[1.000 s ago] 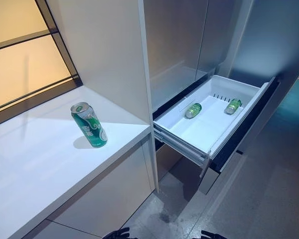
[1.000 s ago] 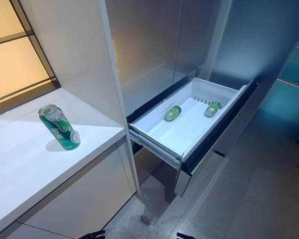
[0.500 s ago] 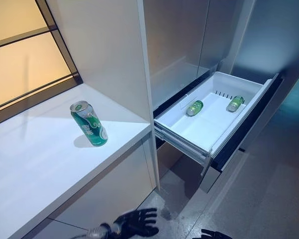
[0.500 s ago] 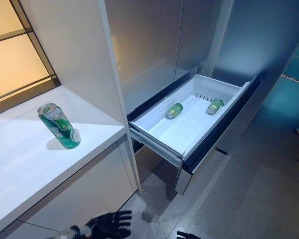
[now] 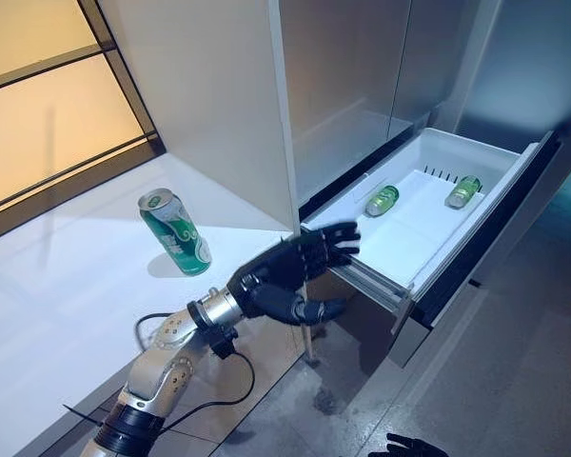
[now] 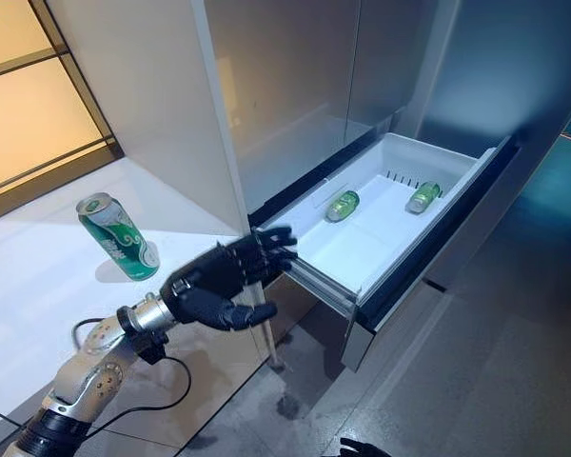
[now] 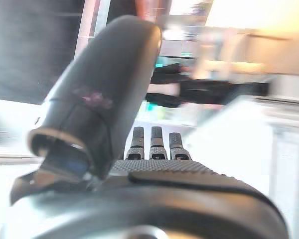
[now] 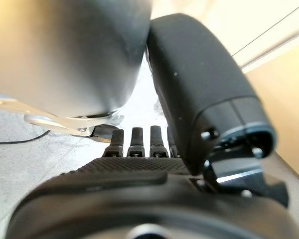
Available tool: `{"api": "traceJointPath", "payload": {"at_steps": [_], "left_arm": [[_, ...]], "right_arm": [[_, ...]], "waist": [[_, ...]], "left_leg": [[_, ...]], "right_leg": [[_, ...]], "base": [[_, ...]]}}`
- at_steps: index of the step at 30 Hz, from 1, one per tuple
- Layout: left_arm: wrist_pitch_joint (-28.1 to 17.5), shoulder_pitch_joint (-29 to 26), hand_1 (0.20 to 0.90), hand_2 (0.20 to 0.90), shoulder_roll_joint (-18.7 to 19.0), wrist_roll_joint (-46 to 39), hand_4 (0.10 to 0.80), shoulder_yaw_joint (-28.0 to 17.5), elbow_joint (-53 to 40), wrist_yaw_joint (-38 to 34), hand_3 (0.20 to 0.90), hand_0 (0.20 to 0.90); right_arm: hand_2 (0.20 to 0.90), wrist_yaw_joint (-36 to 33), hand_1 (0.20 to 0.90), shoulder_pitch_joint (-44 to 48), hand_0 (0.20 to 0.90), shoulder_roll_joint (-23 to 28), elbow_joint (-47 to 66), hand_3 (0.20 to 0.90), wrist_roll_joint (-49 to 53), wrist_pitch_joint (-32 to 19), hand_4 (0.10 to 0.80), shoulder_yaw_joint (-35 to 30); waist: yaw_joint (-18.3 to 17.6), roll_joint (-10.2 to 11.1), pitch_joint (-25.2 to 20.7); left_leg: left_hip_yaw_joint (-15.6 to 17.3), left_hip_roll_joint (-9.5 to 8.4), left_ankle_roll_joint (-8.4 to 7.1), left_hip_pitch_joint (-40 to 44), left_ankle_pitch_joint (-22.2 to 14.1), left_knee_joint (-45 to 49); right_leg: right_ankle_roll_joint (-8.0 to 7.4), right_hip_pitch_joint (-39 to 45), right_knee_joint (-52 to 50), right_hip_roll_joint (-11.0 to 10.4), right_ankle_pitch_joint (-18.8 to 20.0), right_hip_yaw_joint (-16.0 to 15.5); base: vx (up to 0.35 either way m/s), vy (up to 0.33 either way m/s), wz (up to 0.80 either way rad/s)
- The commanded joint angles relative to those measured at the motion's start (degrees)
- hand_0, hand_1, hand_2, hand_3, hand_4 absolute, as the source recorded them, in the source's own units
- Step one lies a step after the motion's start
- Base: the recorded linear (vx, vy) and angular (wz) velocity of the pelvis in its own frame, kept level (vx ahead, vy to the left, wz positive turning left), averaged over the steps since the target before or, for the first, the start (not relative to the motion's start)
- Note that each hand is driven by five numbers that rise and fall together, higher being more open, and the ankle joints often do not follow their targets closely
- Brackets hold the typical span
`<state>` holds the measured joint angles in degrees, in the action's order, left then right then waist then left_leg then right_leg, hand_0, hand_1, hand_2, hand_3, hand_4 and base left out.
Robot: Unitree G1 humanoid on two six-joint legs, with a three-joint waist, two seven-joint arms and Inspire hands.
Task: Put drinks into fridge and close the fridge
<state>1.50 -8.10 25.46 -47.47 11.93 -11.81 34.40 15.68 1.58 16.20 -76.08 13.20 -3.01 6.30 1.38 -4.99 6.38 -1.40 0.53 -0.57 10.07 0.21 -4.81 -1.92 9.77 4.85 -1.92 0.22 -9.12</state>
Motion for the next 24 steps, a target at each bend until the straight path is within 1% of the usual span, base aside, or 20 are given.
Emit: {"api": "traceJointPath", "payload": {"at_steps": [1, 3, 4, 5, 6, 7, 8, 9, 10, 12, 13, 14, 16, 18, 22, 24], "left_arm": [[-12.56, -6.85, 0.9, 0.9, -2.35, -9.61, 0.8, -5.32, -3.88, -1.42, 0.9, 0.9], [-17.7, -8.69, 0.9, 0.9, -2.01, -11.94, 0.8, -5.82, -2.99, -4.56, 0.9, 0.9], [-18.03, -9.2, 0.9, 0.9, -2.17, -12.48, 0.8, -6.1, -2.61, -4.72, 0.9, 0.9], [-18.96, -10.48, 0.9, 0.9, -2.18, -15.34, 0.8, -6.6, -1.73, -5.13, 0.9, 0.9], [-20.4, -11.62, 0.9, 0.9, -2.2, -16.24, 0.8, -6.96, -1.08, -6.67, 0.9, 0.9], [-21.24, -13.45, 0.9, 0.9, -2.02, -19.16, 0.8, -7.66, 0.01, -7.94, 0.9, 0.9], [-21.39, -13.67, 0.9, 0.9, -2.0, -19.18, 0.8, -7.72, 0.19, -8.05, 0.9, 0.9], [-23.25, -15.83, 0.9, 0.9, -1.12, -19.05, 0.8, -8.39, 1.76, -10.49, 0.9, 0.9], [-23.8, -17.24, 0.9, 0.9, -0.18, -19.62, 0.8, -8.98, 2.75, -11.5, 0.9, 0.9], [-25.42, -18.92, 0.9, 0.9, 0.9, -17.05, 0.8, -9.84, 3.57, -16.03, 0.9, 0.9], [-26.53, -20.12, 0.9, 0.9, 2.19, -15.66, 0.8, -10.65, 4.16, -18.71, 0.9, 0.9], [-26.58, -20.64, 0.9, 0.9, 2.8, -14.66, 0.8, -11.25, 4.33, -20.03, 0.9, 0.9], [-26.69, -22.02, 0.9, 0.9, 5.03, -10.55, 0.8, -13.34, 4.6, -25.17, 0.9, 0.9], [-26.89, -22.43, 0.9, 0.9, 7.03, -4.24, 0.8, -15.42, 4.78, -30.2, 0.9, 0.9], [-23.78, -22.17, 0.9, 0.9, 10.38, 2.66, 0.8, -18.83, 4.72, -36.16, 0.9, 0.9], [-22.22, -21.7, 0.9, 0.9, 11.39, 5.38, 0.8, -19.95, 4.94, -38.25, 0.9, 0.9]], "right_arm": [[0.9, 0.33, 0.9, 0.85, 0.9, -1.02, -3.56, 0.9, -1.99, -1.28, 0.8, 2.8], [0.9, 0.3, 0.9, 0.81, 0.9, -1.11, -3.37, 0.9, -2.36, -1.12, 0.8, 4.01], [0.9, 0.33, 0.9, 0.76, 0.9, -1.13, -3.36, 0.9, -2.47, -1.18, 0.8, 4.22], [0.9, 0.34, 0.9, 0.74, 0.9, -1.11, -3.28, 0.9, -2.53, -1.19, 0.8, 4.81], [0.9, 0.4, 0.9, 0.8, 0.9, -1.1, -3.06, 0.9, -2.7, -1.03, 0.8, 5.34], [0.9, 0.44, 0.9, 0.82, 0.9, -1.15, -2.57, 0.9, -2.87, -0.67, 0.8, 5.93], [0.9, 0.45, 0.9, 0.85, 0.9, -1.14, -2.55, 0.9, -2.89, -0.65, 0.8, 5.97], [0.9, 0.35, 0.9, 1.07, 0.9, -1.04, -2.26, 0.9, -3.05, -0.19, 0.8, 6.41], [0.9, 0.27, 0.9, 1.28, 0.9, -0.92, -2.25, 0.9, -3.18, 0.07, 0.8, 6.48], [0.9, 0.08, 0.9, 1.43, 0.9, -0.89, -2.32, 0.9, -3.21, 0.34, 0.8, 6.86], [0.9, -0.06, 0.9, 1.31, 0.9, -0.9, -2.35, 0.9, -3.32, 0.44, 0.8, 7.03], [0.9, -0.05, 0.9, 1.24, 0.9, -0.83, -2.45, 0.9, -3.29, 0.45, 0.8, 7.1], [0.9, 0.0, 0.9, 0.97, 0.9, -0.63, -2.78, 0.9, -3.58, 0.3, 0.8, 7.05], [0.9, -0.05, 0.9, 0.7, 0.9, -0.51, -3.11, 0.9, -3.72, 0.2, 0.8, 7.16], [0.9, -0.21, 0.9, 0.6, 0.9, -0.45, -3.18, 0.9, -3.72, 0.4, 0.8, 7.09], [0.9, -0.06, 0.9, 0.6, 0.9, -0.37, -2.91, 0.9, -3.82, 0.61, 0.8, 7.12]], "waist": [[0.66, 1.61, -2.93], [0.22, 1.59, -3.24], [0.1, 1.61, -3.31], [-0.21, 1.64, -3.5], [-0.54, 1.66, -3.67], [-1.06, 1.68, -3.98], [-1.12, 1.67, -3.97], [-1.72, 1.6, -4.2], [-1.95, 1.52, -4.3], [-2.19, 1.43, -4.51], [-2.32, 1.42, -4.67], [-2.33, 1.4, -4.76], [-2.29, 1.4, -4.93], [-2.02, 1.45, -5.02], [-1.21, 1.53, -5.0], [-0.86, 1.58, -5.0]], "left_leg": [[0.23, -3.7, 2.43, -0.9, -5.08, 0.81], [0.29, -3.64, 2.43, -0.48, -5.11, 0.6], [0.34, -3.62, 2.41, -0.36, -5.14, 0.55], [0.52, -3.54, 2.37, -0.11, -5.22, 0.47], [0.71, -3.42, 2.27, 0.11, -5.24, 0.42], [1.09, -3.25, 2.16, 0.46, -5.32, 0.3], [1.13, -3.24, 2.13, 0.5, -5.32, 0.31], [1.67, -3.03, 1.95, 0.76, -5.32, 0.25], [1.91, -2.92, 1.83, 0.83, -5.27, 0.27], [2.25, -2.76, 1.68, 0.83, -5.18, 0.29], [2.41, -2.7, 1.58, 0.84, -5.18, 0.33], [2.47, -2.67, 1.53, 0.85, -5.16, 0.36], [2.58, -2.61, 1.44, 0.8, -5.1, 0.44], [2.48, -2.58, 1.37, 0.81, -5.08, 0.5], [1.99, -2.54, 1.17, 0.56, -4.98, 0.5], [1.76, -2.52, 1.04, 0.33, -4.85, 0.52]], "right_leg": [[-0.6, -2.19, -6.02, 1.86, -6.68, 0.52], [-0.57, -1.99, -6.03, 1.96, -6.81, 0.68], [-0.55, -1.93, -6.01, 1.98, -6.87, 0.71], [-0.51, -1.77, -6.02, 2.04, -7.02, 0.78], [-0.49, -1.68, -6.13, 2.11, -7.14, 0.89], [-0.48, -1.5, -6.19, 2.25, -7.34, 1.03], [-0.48, -1.47, -6.21, 2.26, -7.36, 1.05], [-0.44, -1.38, -6.33, 2.34, -7.52, 1.1], [-0.43, -1.28, -6.36, 2.38, -7.59, 1.15], [-0.36, -1.18, -6.33, 2.45, -7.74, 1.26], [-0.36, -1.11, -6.27, 2.49, -7.83, 1.31], [-0.32, -1.1, -6.3, 2.51, -7.9, 1.35], [-0.18, -1.02, -6.28, 2.61, -8.06, 1.41], [0.0, -0.91, -6.3, 2.79, -8.28, 1.58], [0.22, -0.74, -6.12, 2.98, -8.52, 1.6], [0.3, -0.69, -5.99, 2.99, -8.56, 1.57]], "base": [[0.034, -0.006, -0.01], [0.008, 0.001, -0.02], [0.015, 0.0, -0.04], [0.0, 0.0, 0.0], [0.0, 0.0, 0.0], [0.0, 0.0, 0.0], [0.0, 0.0, 0.0], [0.0, 0.0, 0.0], [0.0, 0.0, 0.0], [0.011, 0.005, -0.03], [0.023, 0.007, -0.06], [0.021, 0.006, -0.1], [0.015, 0.005, -0.1], [0.013, 0.004, -0.09], [0.001, 0.001, -0.03], [0.0, 0.0, 0.0]]}}
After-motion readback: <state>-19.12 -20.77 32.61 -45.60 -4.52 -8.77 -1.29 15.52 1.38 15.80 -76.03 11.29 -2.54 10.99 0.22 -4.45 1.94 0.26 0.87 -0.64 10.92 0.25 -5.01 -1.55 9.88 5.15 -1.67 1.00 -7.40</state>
